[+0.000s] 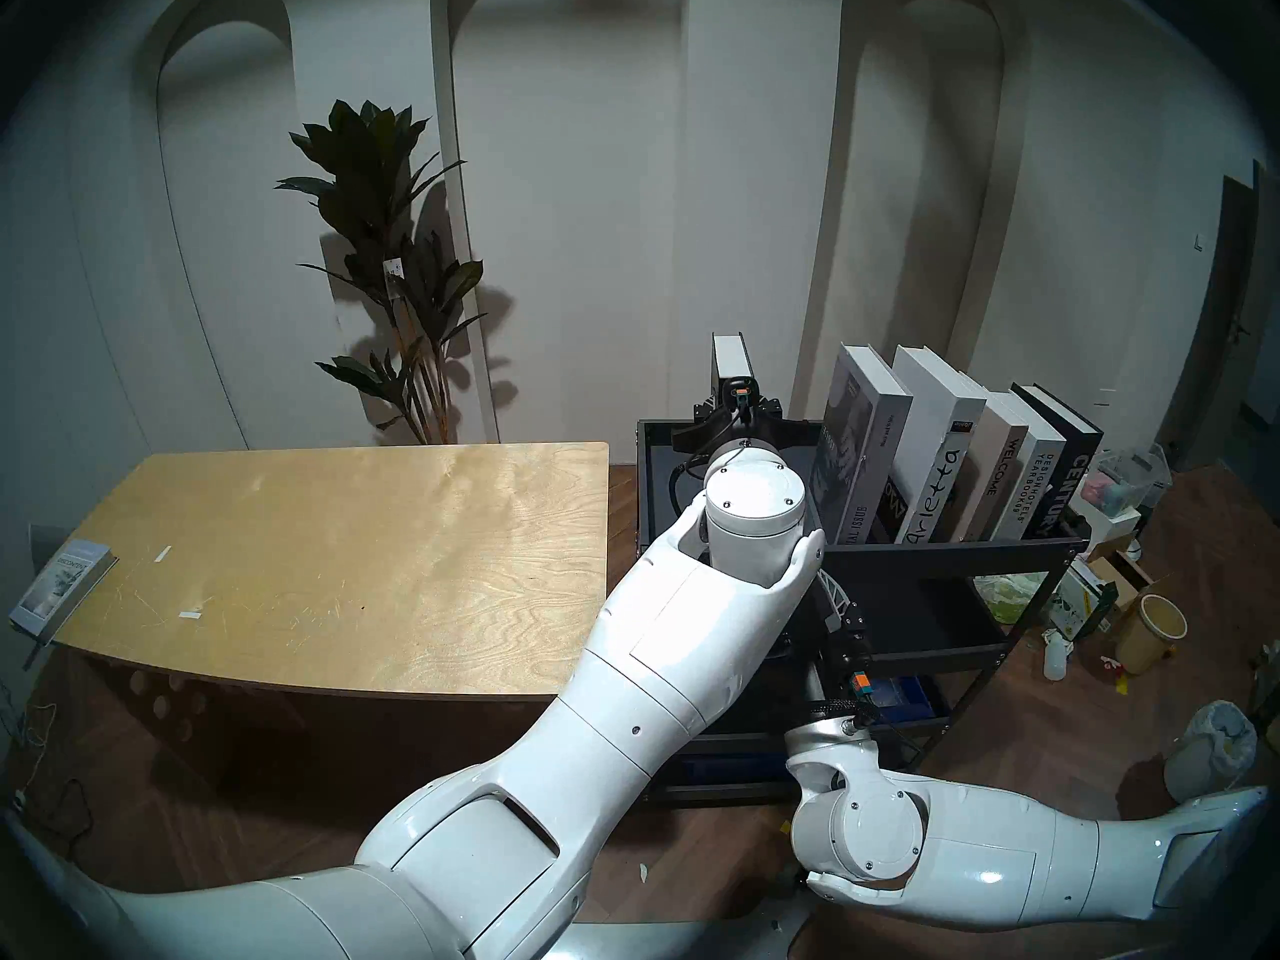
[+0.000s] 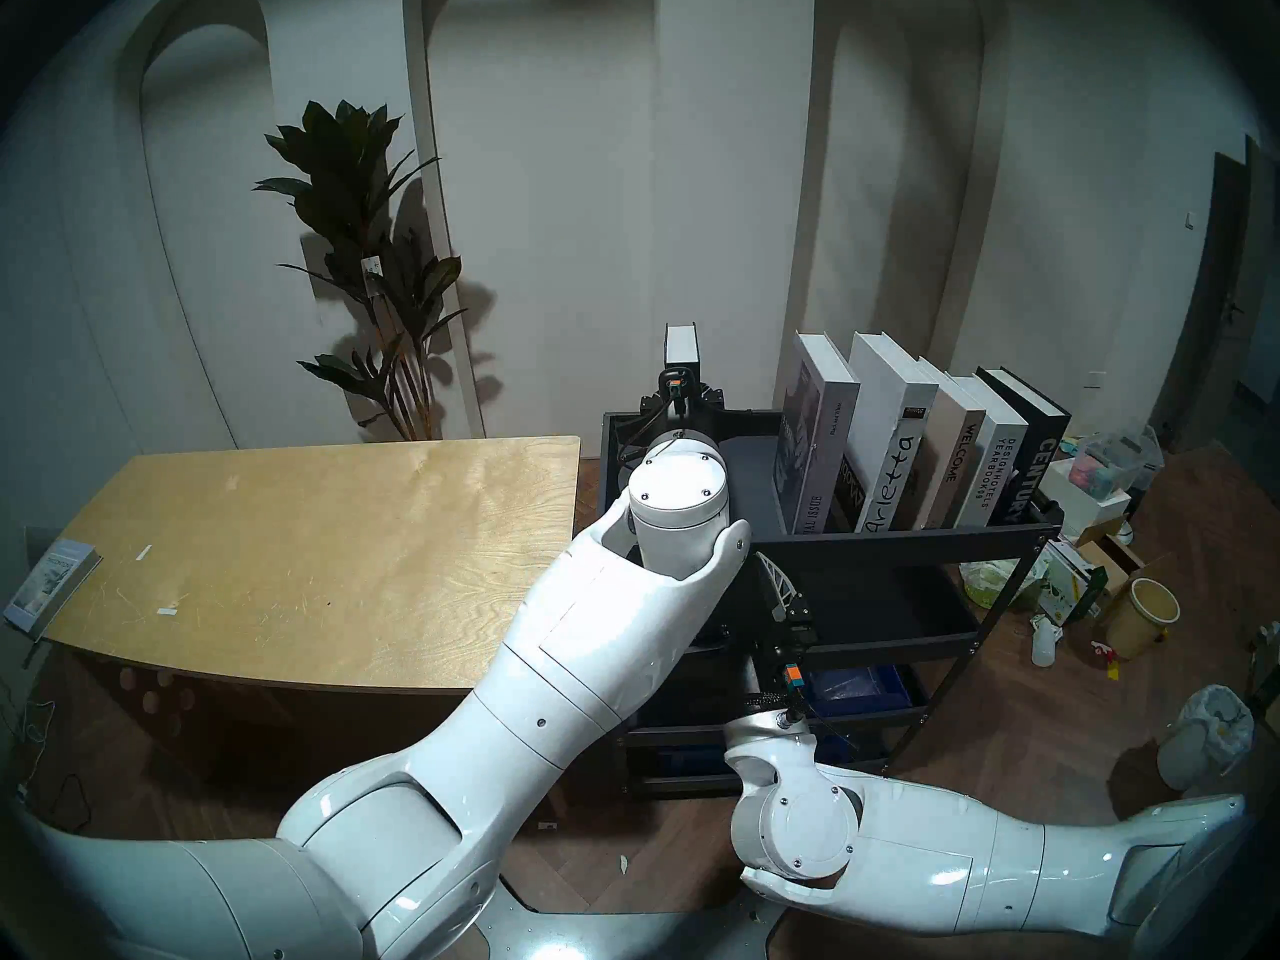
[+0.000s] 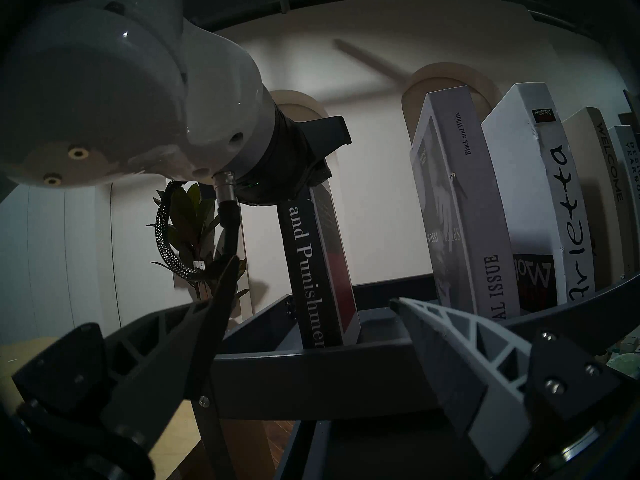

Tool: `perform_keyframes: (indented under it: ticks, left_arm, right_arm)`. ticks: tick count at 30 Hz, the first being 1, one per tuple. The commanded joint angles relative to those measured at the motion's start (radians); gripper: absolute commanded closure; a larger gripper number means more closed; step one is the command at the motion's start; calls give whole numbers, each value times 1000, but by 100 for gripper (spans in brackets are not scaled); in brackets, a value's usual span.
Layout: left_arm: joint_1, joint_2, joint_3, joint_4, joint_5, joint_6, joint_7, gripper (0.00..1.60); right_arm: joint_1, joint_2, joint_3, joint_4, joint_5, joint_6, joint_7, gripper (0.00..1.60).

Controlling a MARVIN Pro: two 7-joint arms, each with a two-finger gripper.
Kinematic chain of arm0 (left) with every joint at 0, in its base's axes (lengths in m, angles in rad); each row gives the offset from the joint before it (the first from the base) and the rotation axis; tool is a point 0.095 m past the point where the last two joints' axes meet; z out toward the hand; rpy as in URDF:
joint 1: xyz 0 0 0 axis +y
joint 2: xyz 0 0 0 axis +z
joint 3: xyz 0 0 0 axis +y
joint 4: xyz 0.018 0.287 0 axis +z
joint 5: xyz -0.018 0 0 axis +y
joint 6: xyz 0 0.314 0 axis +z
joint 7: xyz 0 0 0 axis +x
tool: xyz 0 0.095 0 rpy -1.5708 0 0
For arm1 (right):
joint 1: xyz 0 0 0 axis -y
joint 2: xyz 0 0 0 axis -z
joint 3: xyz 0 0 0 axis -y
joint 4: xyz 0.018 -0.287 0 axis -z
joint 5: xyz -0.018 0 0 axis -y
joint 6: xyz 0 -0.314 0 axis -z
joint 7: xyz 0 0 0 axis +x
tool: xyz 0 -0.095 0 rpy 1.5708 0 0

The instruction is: Move the books from the display table onto the shelf, standing them upright with spines facing out and tallest at one end

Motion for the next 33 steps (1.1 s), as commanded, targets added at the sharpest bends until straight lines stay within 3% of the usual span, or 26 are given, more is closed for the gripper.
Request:
perform_keyframes:
  ticks: [1, 5, 6, 7, 8, 9, 11, 33]
  left_arm:
    - [-9, -10, -1, -13, -1, -16, -3, 86]
    - [-3, -10, 2, -12, 0, -20, -5, 80]
    - [-1, -10, 4, -13, 0, -20, -7, 47]
    - [-2, -10, 5, -14, 1, -20, -8, 39]
    - [-2, -10, 6, -14, 2, -21, -8, 17]
    - [-2, -10, 6, -14, 2, -21, -8, 17]
    - [-3, -9, 6, -18, 2, -20, -11, 0]
    - [5, 6, 15, -91, 3, 12, -24, 0]
  right_arm:
    - [2, -1, 3, -15, -3, -3, -1, 0]
    - [2, -1, 2, -15, -3, -3, -1, 0]
    - [3, -1, 2, -15, -3, -3, -1, 0]
    - [3, -1, 2, -15, -3, -3, -1, 0]
    - [3, -1, 2, -15, -3, -3, -1, 0]
    - [3, -1, 2, -15, -3, -3, -1, 0]
    - [3, -1, 2, -14, -3, -3, -1, 0]
    - [3, -1, 2, -14, -3, -3, -1, 0]
